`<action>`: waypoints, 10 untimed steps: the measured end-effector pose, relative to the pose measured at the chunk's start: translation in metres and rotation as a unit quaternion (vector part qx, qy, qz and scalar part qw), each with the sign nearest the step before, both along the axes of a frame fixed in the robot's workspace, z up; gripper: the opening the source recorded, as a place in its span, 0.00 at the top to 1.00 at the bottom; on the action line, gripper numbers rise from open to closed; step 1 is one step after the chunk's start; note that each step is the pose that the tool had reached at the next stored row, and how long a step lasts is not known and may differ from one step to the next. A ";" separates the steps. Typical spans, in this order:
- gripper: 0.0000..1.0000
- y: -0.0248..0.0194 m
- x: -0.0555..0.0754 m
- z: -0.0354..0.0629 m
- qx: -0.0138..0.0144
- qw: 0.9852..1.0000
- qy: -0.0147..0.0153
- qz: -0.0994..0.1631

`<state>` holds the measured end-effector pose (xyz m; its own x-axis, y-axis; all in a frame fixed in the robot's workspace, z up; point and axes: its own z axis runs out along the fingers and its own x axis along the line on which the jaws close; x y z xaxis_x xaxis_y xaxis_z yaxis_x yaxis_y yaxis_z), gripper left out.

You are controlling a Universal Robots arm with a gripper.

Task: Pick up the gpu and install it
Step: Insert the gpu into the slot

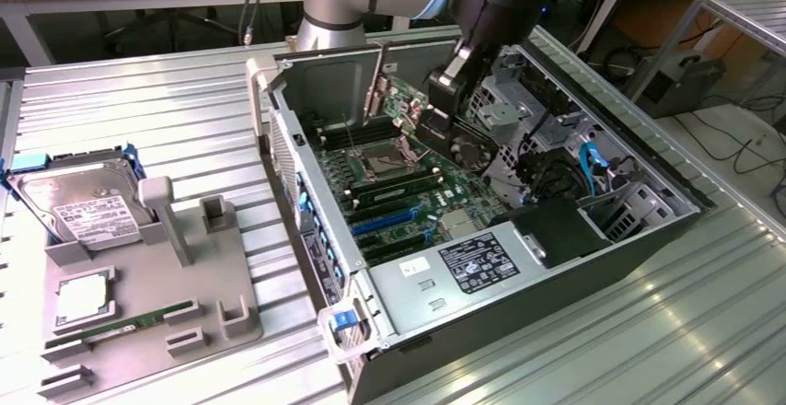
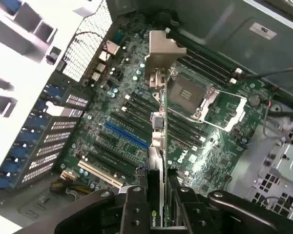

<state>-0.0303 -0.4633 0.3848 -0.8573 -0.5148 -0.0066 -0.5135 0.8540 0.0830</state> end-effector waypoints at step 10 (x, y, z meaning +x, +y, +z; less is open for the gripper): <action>0.74 0.0000 0.000 -0.0119 0.000 0.991 0.000 0.133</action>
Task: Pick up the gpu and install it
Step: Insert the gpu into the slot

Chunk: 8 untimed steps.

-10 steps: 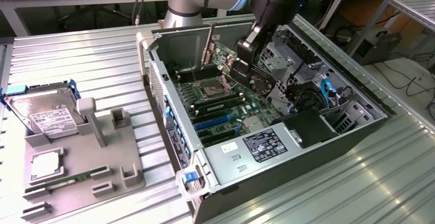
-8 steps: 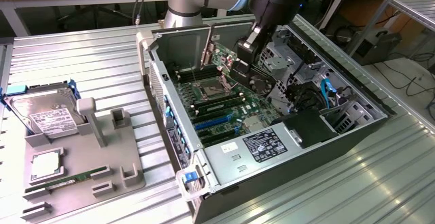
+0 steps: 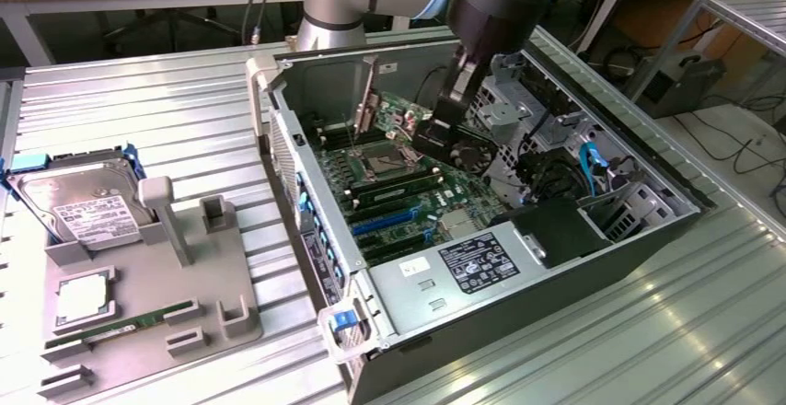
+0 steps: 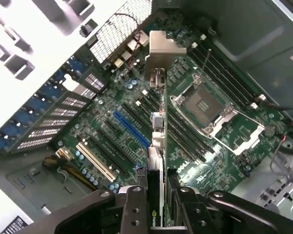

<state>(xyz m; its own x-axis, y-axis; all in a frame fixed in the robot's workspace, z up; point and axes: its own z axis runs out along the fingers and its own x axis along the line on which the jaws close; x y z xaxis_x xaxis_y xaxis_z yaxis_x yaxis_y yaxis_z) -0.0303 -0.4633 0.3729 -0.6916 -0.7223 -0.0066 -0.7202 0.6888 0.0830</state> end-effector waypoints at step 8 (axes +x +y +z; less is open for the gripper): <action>0.74 0.0000 0.000 -0.0098 0.000 0.996 0.000 0.088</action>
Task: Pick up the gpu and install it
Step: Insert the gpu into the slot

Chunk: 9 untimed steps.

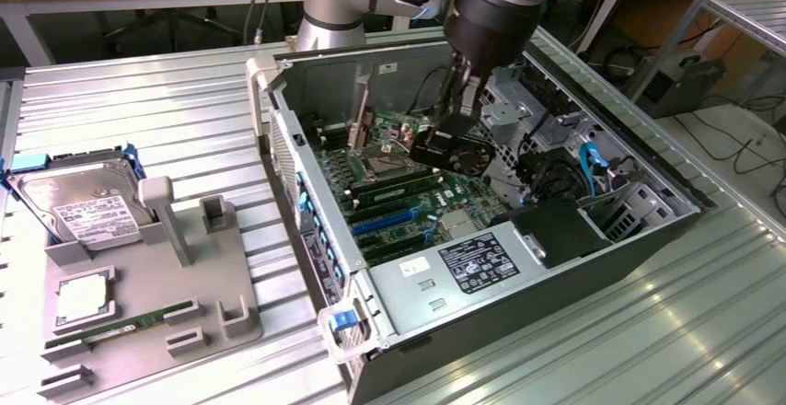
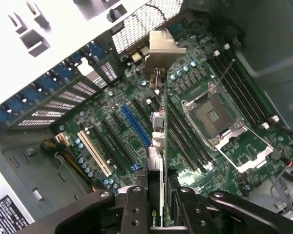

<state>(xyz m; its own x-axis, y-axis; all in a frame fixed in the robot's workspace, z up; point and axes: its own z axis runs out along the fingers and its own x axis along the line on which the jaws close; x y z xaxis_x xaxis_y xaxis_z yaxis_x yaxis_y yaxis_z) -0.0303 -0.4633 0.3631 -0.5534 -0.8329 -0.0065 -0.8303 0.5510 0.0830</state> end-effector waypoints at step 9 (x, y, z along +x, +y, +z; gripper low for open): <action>0.74 0.0000 0.000 -0.0114 0.000 0.993 0.000 0.119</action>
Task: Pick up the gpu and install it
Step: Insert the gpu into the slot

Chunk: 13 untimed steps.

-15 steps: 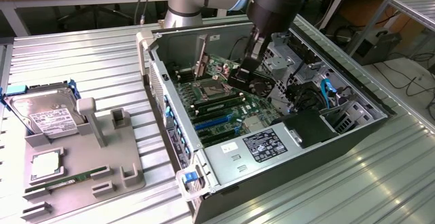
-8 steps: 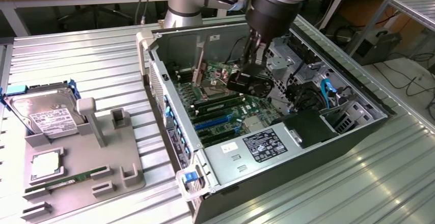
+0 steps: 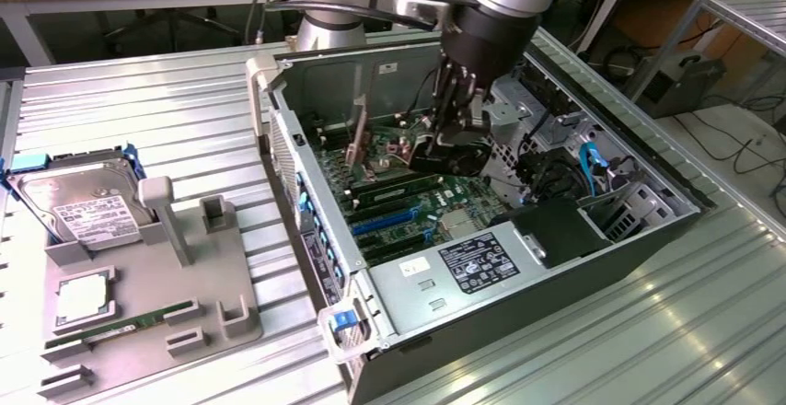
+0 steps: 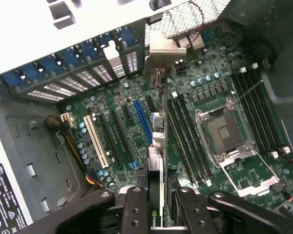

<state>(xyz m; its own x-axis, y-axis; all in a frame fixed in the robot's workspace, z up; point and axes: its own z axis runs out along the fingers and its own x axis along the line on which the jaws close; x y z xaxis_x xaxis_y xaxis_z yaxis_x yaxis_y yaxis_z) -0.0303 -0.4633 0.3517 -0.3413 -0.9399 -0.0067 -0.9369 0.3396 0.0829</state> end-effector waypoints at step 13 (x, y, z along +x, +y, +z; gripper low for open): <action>0.74 0.0000 0.000 -0.0168 0.000 0.994 0.000 0.111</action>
